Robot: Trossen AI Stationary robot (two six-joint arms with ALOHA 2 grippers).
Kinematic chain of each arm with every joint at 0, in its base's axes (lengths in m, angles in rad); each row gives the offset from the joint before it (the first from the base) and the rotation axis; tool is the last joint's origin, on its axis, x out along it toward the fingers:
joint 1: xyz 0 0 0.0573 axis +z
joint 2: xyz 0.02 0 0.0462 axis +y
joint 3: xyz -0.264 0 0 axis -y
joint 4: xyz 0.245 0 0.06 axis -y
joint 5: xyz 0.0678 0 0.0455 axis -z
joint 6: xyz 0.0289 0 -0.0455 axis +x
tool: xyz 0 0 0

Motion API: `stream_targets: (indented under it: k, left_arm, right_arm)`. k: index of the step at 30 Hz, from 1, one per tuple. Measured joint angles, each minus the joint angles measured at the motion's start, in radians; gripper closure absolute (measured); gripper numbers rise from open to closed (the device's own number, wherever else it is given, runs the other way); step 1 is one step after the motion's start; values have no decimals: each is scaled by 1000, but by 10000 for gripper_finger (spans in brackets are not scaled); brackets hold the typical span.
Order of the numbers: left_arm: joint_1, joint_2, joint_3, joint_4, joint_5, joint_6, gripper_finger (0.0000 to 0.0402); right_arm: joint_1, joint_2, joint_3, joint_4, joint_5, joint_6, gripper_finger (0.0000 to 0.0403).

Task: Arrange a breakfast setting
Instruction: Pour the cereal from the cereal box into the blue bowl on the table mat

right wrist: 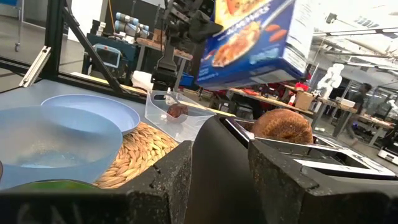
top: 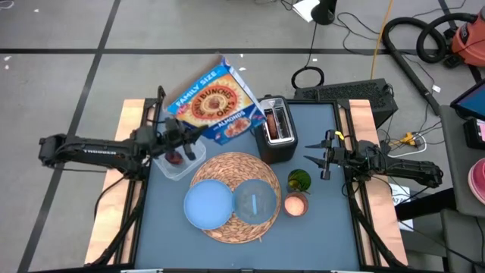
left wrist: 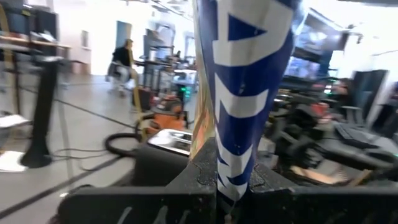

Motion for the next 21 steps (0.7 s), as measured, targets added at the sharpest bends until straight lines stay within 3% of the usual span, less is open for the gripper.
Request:
stream_targets:
  k: [16,21]
  left_arm:
    - [-169,0,0,55,46,-31,399]
    - [-213,0,0,54,103,-51,399]
  right_arm:
    - [0,0,0,3,-1,14,252]
    - [0,0,0,6,-3,291,252]
